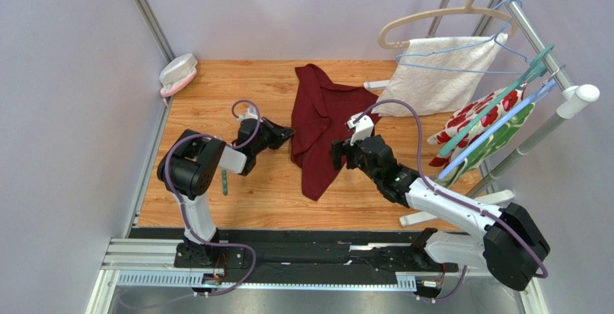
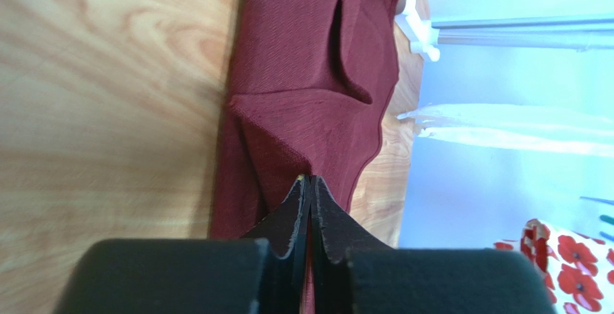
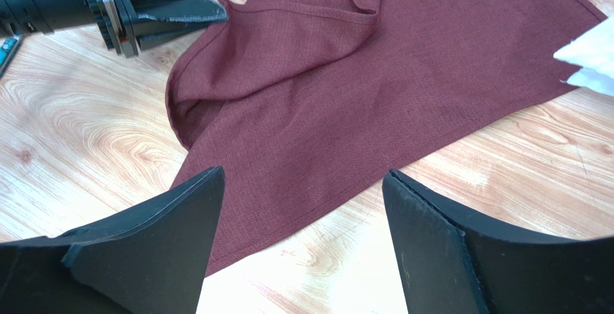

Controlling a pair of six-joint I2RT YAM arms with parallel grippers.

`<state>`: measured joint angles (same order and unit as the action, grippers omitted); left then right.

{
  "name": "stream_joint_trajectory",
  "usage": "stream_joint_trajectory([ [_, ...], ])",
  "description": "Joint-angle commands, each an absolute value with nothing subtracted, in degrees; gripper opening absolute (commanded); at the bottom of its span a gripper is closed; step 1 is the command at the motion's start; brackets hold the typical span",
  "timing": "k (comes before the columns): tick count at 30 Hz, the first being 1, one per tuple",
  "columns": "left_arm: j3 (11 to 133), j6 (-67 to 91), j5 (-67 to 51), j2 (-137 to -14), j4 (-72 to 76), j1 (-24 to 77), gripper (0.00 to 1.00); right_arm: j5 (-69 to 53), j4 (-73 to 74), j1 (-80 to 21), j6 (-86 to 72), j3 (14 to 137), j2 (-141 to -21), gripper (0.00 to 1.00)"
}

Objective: Fold the napkin, place the utensils inside, and roll it up
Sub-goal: Grab the napkin with the left arm

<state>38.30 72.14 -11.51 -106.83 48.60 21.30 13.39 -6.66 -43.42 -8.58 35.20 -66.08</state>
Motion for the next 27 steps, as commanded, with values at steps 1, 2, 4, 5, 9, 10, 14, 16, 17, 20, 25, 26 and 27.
stream_joint_trajectory([
  [1,40.08,67.25,-11.34,-103.12,49.22,20.31,0.0,14.41,-7.29,-43.33,-8.44,37.35,-65.21,0.85],
  [2,39.9,66.28,-10.64,-101.88,48.44,19.69,0.0,14.68,-7.12,-43.33,-8.44,37.35,-65.04,0.85],
  [4,39.9,62.59,-10.02,-97.59,44.33,17.5,0.0,15.03,-6.94,-43.33,-8.35,37.35,-65.04,0.85],
  [5,39.9,61.27,-9.24,-96.08,42.82,16.62,0.0,15.12,-6.94,-43.24,-8.35,37.35,-65.13,0.85],
  [9,39.9,54.25,-7.3,-89.49,35.96,11.96,0.0,14.68,-6.33,-43.24,-8.35,38.23,-66.62,0.84],
  [10,39.47,53.27,-6.69,-86.95,33.77,10.91,0.0,14.42,-6.24,-43.33,-8.35,38.49,-67.49,0.84],
  [14,38.15,48.96,-2.73,-81.48,28.57,5.29,0.0,11.0,-7.03,-43.42,-9.75,39.55,-70.39,0.83],
  [16,39.28,45.45,-3.25,-80.86,24.81,3.96,0.0,9.41,-7.29,-43.42,-11.68,41.13,-73.45,0.83],
  [17,40.94,43.53,-4.64,-81.12,23.22,3.26,0.0,7.4,-7.12,-43.42,-12.47,42.09,-74.69,0.83],
  [20,42.27,42.63,-8.51,-82.61,21.53,0.89,0.0,5.37,-6.33,-44.21,-14.59,46.39,-81.53,0.82],
  [25,44.47,41.75,-10.98,-86.03,21.53,-2.37,0.0,4.93,-5.71,-46.66,-17.22,54.65,-92.26,0.81],
  [26,45.52,41.57,-12.29,-86.65,21.45,-2.81,0.0,4.31,-5.63,-46.76,-17.84,55.97,-94.03,0.81],
  [27,45.96,41.49,-13.0,-87.1,21.53,-2.99,0.0,3.61,-5.54,-46.76,-18.54,56.94,-97.7,0.81],
])
